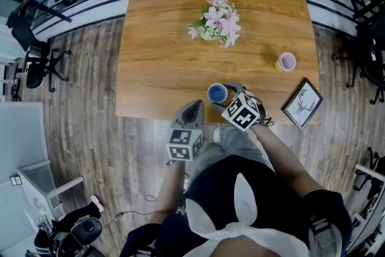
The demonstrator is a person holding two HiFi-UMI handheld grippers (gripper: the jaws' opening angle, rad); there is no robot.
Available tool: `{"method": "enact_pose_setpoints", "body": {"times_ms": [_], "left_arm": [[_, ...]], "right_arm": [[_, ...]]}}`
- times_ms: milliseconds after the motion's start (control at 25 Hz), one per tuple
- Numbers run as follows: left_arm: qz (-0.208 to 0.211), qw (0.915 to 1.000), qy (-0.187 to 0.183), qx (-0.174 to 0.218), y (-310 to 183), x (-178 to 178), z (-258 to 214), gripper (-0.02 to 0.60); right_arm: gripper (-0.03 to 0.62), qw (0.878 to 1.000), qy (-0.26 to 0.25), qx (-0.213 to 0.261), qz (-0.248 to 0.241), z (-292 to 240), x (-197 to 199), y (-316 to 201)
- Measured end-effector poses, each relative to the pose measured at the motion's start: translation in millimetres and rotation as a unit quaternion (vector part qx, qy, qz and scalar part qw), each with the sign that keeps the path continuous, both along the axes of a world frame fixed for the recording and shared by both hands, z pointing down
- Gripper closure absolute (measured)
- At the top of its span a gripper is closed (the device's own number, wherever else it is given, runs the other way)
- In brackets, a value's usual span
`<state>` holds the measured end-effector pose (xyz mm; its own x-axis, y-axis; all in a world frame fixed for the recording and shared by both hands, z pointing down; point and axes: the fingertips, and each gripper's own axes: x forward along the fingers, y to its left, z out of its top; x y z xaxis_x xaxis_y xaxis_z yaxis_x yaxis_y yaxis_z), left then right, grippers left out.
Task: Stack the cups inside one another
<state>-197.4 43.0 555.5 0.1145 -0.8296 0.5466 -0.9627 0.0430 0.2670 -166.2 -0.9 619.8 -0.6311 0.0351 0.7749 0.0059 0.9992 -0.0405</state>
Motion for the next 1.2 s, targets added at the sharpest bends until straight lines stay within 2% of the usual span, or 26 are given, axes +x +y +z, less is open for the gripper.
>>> {"method": "enact_pose_setpoints", "body": {"times_ms": [440,560,800,1200], "left_arm": [[0.021,0.9997,-0.011,0.01,-11,8,-12,0.565],[0.026,0.9993,-0.016,0.024,-17,10,-15,0.565],[0.046,0.9981,-0.024,0.034,-28,18,-28,0.565],[0.079,0.9949,-0.03,0.054,-48,35,-40,0.565]], "right_arm": [[0.276,0.999,-0.04,0.023,0.021,-47,4,-15],[0.276,0.997,-0.057,0.03,0.034,-63,8,-21],[0.276,0.993,-0.088,0.062,0.052,-105,16,-34],[0.276,0.985,-0.117,0.089,0.094,-137,47,-45]]}}
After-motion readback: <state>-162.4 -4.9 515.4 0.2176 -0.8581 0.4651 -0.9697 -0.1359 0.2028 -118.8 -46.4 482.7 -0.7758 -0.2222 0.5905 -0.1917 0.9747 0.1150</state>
